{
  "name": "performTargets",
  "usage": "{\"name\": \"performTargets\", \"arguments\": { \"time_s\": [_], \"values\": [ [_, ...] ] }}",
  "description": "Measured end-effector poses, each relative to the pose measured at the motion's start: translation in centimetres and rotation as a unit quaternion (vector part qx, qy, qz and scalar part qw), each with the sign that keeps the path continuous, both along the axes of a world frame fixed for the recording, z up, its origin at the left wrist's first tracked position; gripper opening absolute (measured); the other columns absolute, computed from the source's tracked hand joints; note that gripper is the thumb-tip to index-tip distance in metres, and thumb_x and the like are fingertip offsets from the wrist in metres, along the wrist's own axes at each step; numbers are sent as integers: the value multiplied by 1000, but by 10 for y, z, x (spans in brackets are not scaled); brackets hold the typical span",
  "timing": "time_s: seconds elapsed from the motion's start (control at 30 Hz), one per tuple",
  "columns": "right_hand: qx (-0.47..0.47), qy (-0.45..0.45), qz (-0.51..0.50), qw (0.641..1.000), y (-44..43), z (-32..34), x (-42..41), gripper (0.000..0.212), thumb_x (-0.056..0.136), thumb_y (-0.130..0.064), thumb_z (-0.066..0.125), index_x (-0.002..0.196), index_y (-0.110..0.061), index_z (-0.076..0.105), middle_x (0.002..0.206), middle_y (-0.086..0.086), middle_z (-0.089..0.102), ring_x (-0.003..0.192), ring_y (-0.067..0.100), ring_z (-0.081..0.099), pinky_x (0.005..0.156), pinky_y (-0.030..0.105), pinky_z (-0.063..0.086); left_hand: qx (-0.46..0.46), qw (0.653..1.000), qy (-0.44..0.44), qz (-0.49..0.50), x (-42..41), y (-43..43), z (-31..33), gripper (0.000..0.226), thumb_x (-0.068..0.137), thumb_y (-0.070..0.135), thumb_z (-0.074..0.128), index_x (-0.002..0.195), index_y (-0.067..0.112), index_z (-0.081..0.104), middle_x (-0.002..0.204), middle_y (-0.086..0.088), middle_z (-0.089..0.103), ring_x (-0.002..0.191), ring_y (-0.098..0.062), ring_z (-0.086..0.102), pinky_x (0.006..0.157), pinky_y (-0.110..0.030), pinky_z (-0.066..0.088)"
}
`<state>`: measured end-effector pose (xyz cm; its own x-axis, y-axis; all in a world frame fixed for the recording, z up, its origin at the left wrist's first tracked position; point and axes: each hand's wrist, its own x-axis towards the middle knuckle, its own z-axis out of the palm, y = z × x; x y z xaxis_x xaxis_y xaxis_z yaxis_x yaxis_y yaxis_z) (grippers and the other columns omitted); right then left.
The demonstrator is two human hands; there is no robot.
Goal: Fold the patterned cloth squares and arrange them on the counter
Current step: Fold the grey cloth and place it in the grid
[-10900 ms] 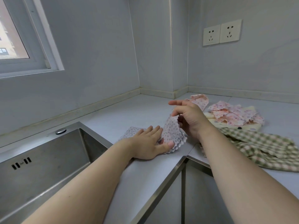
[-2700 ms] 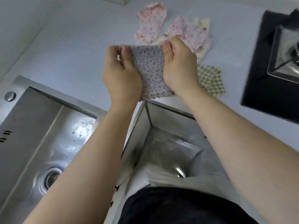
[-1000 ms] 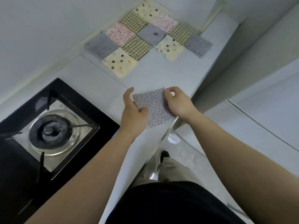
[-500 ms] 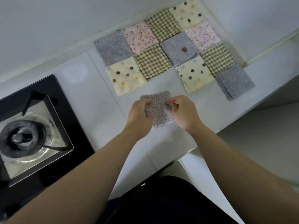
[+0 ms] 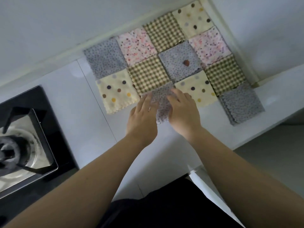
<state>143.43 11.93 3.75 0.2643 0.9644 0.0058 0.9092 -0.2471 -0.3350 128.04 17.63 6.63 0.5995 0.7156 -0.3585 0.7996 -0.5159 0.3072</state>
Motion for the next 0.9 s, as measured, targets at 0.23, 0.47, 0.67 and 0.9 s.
{"name": "performTargets", "arguments": {
  "time_s": [0.23, 0.47, 0.67, 0.9],
  "values": [
    [-53, 27, 36, 998, 22, -11, 6, 64, 82, -8, 70, 143, -4, 53, 155, 14, 46, 104, 35, 67, 73, 39, 55, 15, 998, 28, -46, 13, 14, -12, 68, 100, 20, 50, 160, 20, 17, 170, -7, -4, 156, -24, -8, 125, -39, 9],
    [-61, -27, 15, 998, 12, -17, 4, 63, 81, -17, 71, 142, -11, 56, 155, 10, 47, 92, 29, 68, 60, 32, 50, -4, 999, 21, -46, 15, 13, -16, 67, 99, 26, 56, 157, 28, 23, 170, -6, 2, 156, -23, -2, 124, -37, 13],
    [-86, -26, -1, 996, 15, -13, -4, 70, 82, -13, 69, 149, -10, 47, 160, 10, 38, 104, 33, 64, 67, 39, 55, -2, 998, 39, -56, 15, 16, -19, 71, 99, 27, 56, 159, 28, 18, 170, -5, -2, 156, -21, -6, 125, -39, 11],
    [-103, -17, 10, 994, 21, -4, -2, 69, 90, -12, 62, 155, -12, 38, 165, 7, 28, 116, 33, 58, 78, 42, 52, -16, 996, 54, -64, 17, 20, -12, 77, 97, 17, 52, 161, 25, 10, 170, -4, -9, 156, -21, -12, 127, -42, 11]
  ]
}}
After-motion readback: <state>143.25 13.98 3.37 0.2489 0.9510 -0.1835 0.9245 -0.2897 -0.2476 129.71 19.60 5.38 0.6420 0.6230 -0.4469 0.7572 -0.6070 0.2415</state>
